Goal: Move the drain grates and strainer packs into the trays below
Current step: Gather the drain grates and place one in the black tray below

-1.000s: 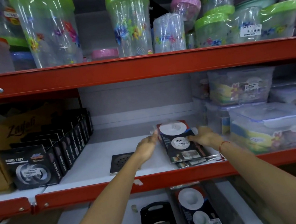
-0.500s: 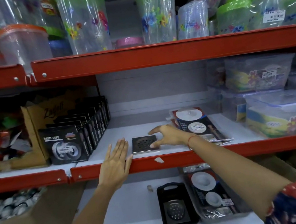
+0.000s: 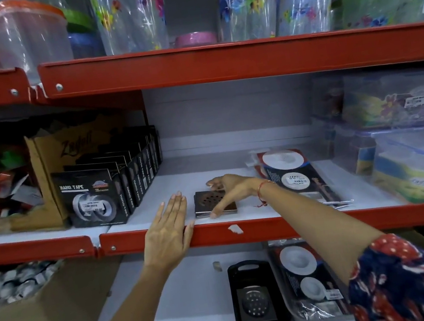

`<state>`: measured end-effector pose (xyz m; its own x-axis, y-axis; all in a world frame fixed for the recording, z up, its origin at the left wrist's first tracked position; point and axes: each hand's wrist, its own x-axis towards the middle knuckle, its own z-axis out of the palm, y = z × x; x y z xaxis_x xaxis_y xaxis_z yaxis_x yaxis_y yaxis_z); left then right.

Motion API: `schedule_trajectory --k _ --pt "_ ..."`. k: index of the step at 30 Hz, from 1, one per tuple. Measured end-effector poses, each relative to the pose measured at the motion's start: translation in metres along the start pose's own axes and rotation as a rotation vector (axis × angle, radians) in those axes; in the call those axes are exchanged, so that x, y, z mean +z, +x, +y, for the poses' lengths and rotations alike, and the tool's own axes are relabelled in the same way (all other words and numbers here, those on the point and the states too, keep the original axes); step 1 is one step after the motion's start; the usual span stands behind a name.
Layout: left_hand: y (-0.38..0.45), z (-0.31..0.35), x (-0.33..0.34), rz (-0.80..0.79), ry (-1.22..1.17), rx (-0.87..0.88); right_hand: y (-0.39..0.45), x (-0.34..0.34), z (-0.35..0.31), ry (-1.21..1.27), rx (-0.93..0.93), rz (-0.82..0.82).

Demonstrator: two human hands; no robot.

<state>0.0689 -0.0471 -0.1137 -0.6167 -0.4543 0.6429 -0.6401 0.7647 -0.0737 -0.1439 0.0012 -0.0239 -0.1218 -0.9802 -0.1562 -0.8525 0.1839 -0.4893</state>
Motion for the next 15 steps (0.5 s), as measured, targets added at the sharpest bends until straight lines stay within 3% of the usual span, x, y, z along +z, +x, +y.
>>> schedule_trajectory --k 6,15 --pt "-0.002 0.002 -0.001 0.027 0.003 -0.023 -0.049 -0.012 -0.004 0.152 -0.069 0.108" --pt "-0.008 0.012 -0.010 -0.030 -0.018 -0.102 -0.158 0.027 -0.011 0.353 -0.207 0.093"
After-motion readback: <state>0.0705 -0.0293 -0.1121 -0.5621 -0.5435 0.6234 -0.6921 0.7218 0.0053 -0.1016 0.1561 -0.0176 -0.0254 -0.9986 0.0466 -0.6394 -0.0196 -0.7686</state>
